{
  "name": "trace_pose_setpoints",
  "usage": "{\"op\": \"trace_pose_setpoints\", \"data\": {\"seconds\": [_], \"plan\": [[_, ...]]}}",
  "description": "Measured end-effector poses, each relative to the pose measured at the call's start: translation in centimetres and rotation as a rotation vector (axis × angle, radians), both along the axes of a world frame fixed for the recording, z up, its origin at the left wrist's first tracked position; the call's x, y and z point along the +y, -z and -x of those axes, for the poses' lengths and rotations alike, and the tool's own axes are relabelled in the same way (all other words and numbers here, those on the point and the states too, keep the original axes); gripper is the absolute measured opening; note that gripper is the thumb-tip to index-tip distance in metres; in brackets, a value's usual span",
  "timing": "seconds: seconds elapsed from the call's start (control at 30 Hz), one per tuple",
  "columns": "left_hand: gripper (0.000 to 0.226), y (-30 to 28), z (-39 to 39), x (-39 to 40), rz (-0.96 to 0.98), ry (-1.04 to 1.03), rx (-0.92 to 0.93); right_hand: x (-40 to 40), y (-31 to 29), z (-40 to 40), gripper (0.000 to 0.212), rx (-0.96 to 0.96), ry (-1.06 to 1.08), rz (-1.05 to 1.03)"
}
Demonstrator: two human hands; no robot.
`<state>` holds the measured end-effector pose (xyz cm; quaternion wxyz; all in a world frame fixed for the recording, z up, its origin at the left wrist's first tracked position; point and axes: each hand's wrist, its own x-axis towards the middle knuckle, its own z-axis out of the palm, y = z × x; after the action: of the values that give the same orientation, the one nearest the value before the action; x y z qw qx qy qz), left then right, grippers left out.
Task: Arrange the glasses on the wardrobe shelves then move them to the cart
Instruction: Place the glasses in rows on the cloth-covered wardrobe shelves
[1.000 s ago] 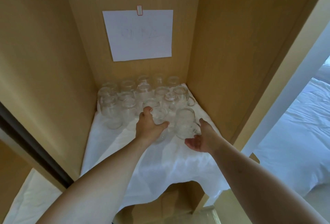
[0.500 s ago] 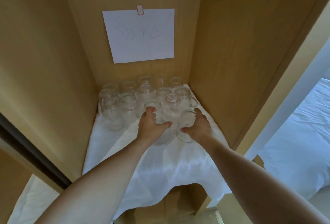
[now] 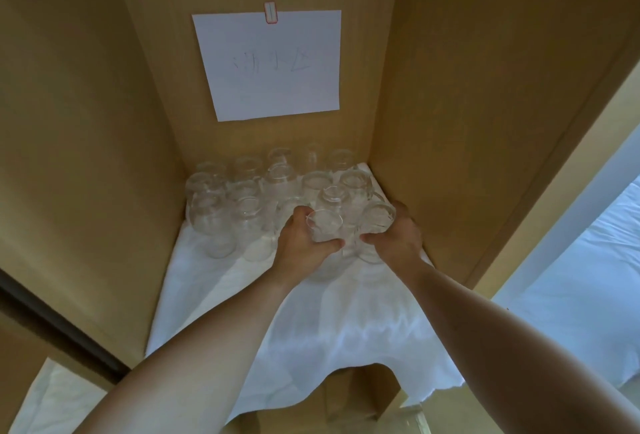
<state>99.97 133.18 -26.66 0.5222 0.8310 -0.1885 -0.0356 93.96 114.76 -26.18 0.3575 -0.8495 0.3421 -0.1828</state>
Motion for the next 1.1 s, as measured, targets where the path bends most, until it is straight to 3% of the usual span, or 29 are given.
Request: {"op": "trace_pose_setpoints", "data": {"seconds": [0.4, 0.77, 0.83, 0.93, 1.1], "plan": [[0.079, 0.6, -1.4, 0.7, 0.045, 0.025, 0.078, -0.8, 1.0, -3.6, 0.100, 0.009, -0.076, 0.016], [0.079, 1.0, -1.3, 0.3, 0.044, -0.002, 0.073, -1.1, 0.7, -3.0, 0.113, 0.143, -0.127, 0.075], [0.081, 1.0, -1.2, 0.3, 0.056, 0.003, 0.090, -0.4, 0.8, -2.0, 0.105, 0.048, -0.051, 0.116], [0.085, 0.7, -0.9, 0.4, 0.054, 0.014, 0.113, 0.9, 0.8, -0.5, 0.067, -0.147, 0.040, 0.125], [0.087, -0.2, -0.2, 0.9, -0.022, -0.027, 0.095, 2.0, 0.5, 1.2, 0.036, -0.184, 0.051, 0.069]]}}
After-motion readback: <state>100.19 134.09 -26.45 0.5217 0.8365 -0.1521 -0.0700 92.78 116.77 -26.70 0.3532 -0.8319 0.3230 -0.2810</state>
